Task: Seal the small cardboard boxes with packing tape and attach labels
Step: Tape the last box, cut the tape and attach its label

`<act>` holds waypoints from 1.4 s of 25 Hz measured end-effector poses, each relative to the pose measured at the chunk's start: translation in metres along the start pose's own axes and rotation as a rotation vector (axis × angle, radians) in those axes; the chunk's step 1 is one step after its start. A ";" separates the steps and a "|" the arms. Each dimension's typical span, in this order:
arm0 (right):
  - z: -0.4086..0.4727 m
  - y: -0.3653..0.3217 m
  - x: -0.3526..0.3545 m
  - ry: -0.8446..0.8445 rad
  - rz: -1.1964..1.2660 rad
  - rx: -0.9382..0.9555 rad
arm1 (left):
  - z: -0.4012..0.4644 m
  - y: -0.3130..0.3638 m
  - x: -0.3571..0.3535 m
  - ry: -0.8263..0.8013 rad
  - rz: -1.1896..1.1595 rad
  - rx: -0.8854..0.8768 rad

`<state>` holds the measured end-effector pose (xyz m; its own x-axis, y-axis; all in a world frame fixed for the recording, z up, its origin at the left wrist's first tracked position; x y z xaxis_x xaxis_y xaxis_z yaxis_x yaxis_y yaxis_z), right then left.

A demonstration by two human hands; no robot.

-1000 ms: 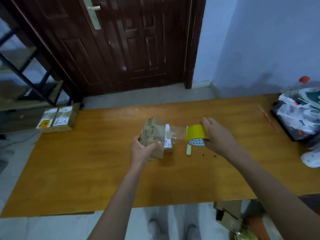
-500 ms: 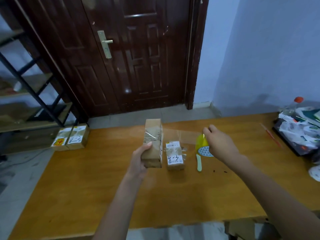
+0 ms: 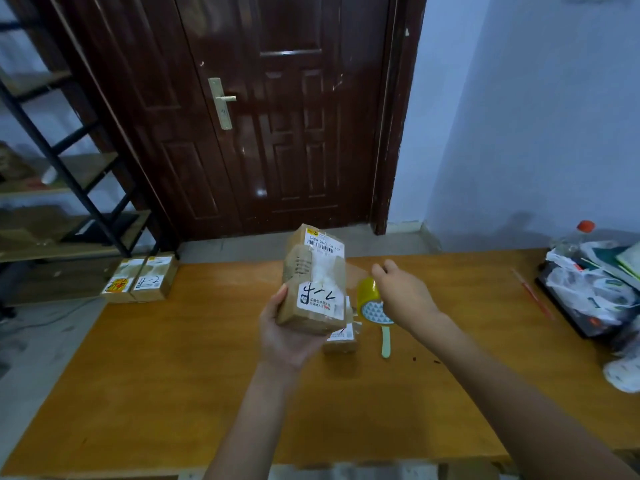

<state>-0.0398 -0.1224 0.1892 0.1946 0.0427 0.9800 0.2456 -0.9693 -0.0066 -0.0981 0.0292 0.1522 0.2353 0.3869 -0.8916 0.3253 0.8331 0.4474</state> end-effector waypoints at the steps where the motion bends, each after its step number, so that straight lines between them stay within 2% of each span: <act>1: -0.001 -0.001 0.002 0.002 -0.012 -0.005 | 0.001 -0.006 -0.006 -0.020 -0.019 0.010; 8: -0.014 -0.004 0.010 0.027 -0.120 0.014 | 0.008 -0.039 -0.023 -0.088 -0.031 0.080; 12: -0.019 -0.003 0.002 -0.011 -0.167 0.012 | 0.009 -0.045 0.000 0.075 0.036 0.138; 14: -0.022 0.004 -0.003 -0.027 -0.151 -0.025 | 0.008 -0.040 0.024 0.228 0.210 0.140; 16: -0.026 0.008 -0.006 -0.034 -0.148 -0.043 | 0.004 -0.019 0.038 0.368 0.613 0.138; 17: -0.027 0.008 -0.007 -0.036 -0.155 -0.038 | 0.003 -0.009 0.036 0.379 0.781 0.138; 19: -0.028 0.005 -0.009 -0.042 -0.168 -0.037 | 0.006 0.000 0.029 0.355 0.929 0.197; 23: -0.026 -0.008 -0.004 -0.019 -0.182 -0.019 | 0.006 -0.031 0.010 0.223 1.026 0.472; 25: -0.023 -0.019 -0.004 -0.036 -0.217 0.010 | 0.004 -0.054 0.006 0.144 1.043 0.515; 27: -0.022 -0.024 -0.007 -0.054 -0.242 0.028 | 0.002 -0.066 0.015 0.163 1.003 0.506; 29: -0.022 -0.026 -0.014 -0.056 -0.186 0.040 | 0.002 -0.064 0.030 0.262 1.030 0.480; 32: -0.021 -0.031 -0.018 -0.002 -0.056 0.116 | -0.009 -0.052 0.053 0.586 1.140 0.415; 35: -0.020 -0.011 -0.009 0.083 0.164 0.176 | -0.019 -0.045 0.069 0.716 1.004 0.252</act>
<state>-0.0629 -0.1166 0.1842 0.1686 -0.1390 0.9758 0.3798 -0.9044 -0.1945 -0.1142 0.0260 0.0688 -0.0429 0.9980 0.0466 0.4754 -0.0207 0.8795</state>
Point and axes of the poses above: each hand's wrist, its own z-axis towards the middle knuckle, its own x-axis out of the back of the hand, y = z × x, the point moved 9 cm from there along z, towards the middle knuckle, and after that the axes turned 12 degrees about -y, right-handed, at the moved point
